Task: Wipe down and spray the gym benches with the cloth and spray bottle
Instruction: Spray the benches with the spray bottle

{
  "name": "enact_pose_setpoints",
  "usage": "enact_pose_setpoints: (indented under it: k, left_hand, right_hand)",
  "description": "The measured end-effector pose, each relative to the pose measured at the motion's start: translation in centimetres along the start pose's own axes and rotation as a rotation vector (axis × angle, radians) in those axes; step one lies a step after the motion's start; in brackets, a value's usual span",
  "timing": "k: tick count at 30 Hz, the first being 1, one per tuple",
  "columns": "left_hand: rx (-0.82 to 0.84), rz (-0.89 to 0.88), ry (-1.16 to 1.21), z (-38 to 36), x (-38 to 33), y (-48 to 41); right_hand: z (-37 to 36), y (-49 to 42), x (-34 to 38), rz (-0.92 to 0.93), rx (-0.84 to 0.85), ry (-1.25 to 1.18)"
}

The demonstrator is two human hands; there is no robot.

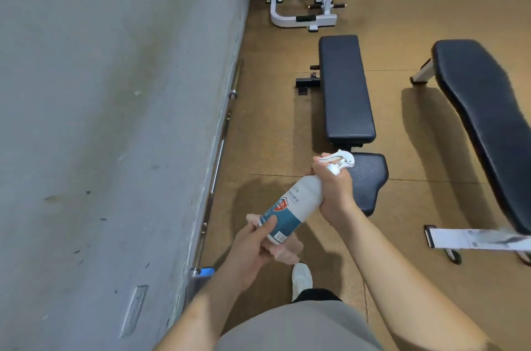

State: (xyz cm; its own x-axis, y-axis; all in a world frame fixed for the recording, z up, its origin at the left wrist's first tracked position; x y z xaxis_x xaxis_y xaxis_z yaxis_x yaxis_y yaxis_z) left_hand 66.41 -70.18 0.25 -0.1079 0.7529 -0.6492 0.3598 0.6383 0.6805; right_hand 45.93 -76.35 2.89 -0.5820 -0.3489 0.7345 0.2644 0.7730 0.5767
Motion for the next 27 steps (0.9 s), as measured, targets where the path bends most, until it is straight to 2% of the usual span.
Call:
enact_pose_setpoints:
  k: [5, 11, 13, 17, 22, 27]
  left_hand:
    - [0.003, 0.043, -0.072, -3.5, -1.8, -4.2]
    - [0.099, 0.090, -0.106, -5.1, -3.8, -7.3]
    - [0.108, 0.111, -0.090, -4.7, -4.6, -8.5]
    - [0.112, 0.169, -0.093, -2.7, -6.9, -11.7]
    - [0.122, 0.254, -0.174, -0.3, -9.7, -15.2]
    - [0.166, 0.293, -0.248, 2.7, -13.2, -19.1]
  right_hand:
    - [3.4, -2.9, 3.0, -0.031, -0.198, -0.099]
    - [2.8, -5.7, 6.8, 0.117, -0.110, -0.116]
    - [2.0, -6.9, 7.2, 0.122, -0.136, -0.068]
    - [0.9, -9.4, 6.5, 0.071, -0.322, -0.002]
    - [-1.8, -11.9, 6.8, 0.164, -0.375, 0.021]
    - [-5.6, -13.2, 6.2, 0.154, -0.566, 0.164]
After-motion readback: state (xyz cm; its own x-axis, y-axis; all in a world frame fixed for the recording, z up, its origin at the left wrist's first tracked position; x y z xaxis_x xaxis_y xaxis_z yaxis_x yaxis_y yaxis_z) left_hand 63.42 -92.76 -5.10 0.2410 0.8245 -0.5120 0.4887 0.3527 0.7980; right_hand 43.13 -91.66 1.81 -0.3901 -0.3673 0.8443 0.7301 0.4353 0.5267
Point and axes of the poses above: each hand's wrist, its own y-axis away from the middle knuckle, its own z-axis out of the back of the hand, x = y × z, the point moved 4 cm from there along -y, towards the middle knuckle, and after that the axes turned 5 degrees about x, right-handed, at the moved point
